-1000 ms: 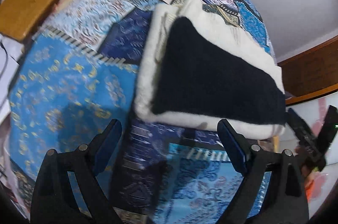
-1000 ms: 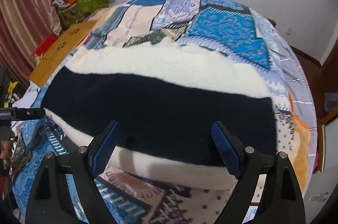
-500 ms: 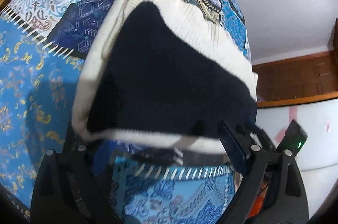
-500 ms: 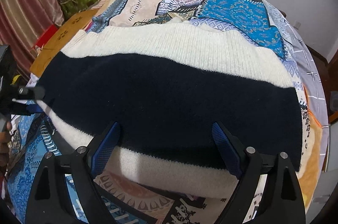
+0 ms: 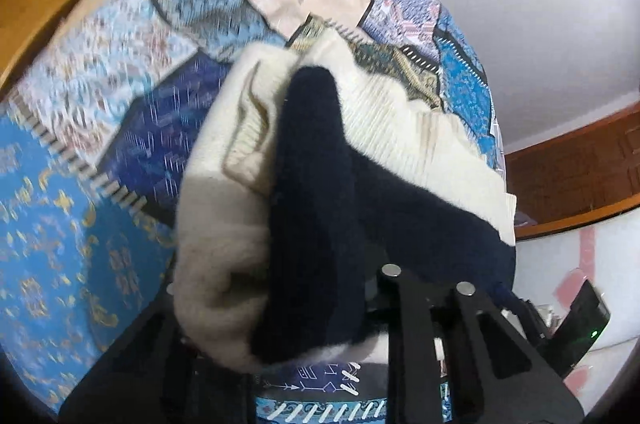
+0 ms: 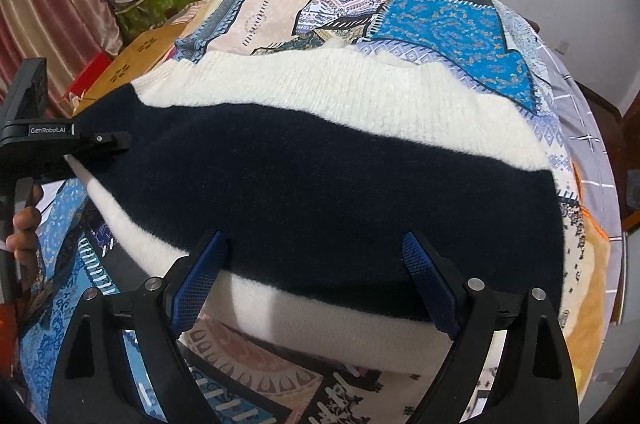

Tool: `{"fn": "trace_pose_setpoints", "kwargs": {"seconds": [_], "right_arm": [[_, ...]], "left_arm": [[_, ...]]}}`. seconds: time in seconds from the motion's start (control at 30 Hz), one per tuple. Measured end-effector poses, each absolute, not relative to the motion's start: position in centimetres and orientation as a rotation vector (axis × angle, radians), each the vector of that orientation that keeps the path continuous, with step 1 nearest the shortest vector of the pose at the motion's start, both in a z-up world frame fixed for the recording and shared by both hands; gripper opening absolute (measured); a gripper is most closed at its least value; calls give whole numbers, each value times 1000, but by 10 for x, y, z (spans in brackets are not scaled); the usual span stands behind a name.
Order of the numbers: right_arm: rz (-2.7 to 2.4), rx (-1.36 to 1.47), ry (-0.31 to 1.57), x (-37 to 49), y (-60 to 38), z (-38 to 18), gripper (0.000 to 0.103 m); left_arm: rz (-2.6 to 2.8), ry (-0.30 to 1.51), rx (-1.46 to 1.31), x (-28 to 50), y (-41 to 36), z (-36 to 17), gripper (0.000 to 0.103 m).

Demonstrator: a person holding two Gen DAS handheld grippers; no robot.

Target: Fold small clothes

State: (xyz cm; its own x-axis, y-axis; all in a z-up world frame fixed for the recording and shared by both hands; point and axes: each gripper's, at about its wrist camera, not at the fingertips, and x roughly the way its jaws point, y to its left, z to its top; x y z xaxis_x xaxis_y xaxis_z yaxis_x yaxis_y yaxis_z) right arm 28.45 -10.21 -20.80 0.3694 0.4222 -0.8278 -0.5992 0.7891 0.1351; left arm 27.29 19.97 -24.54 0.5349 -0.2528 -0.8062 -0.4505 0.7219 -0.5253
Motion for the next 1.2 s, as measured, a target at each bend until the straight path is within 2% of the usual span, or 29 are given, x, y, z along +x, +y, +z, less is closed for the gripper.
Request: {"fn": "trace_pose_setpoints", "kwargs": {"seconds": [0.67, 0.97, 1.2], "right_arm": [[614, -142, 911, 301, -142, -175, 88], [636, -141, 976, 304, -139, -205, 88], [657, -44, 1031, 307, -148, -226, 88]], "left_arm": [[396, 838, -625, 253, 278, -150, 18], [256, 850, -413, 293, 198, -115, 18], [119, 860, -379, 330, 133, -98, 18]]}}
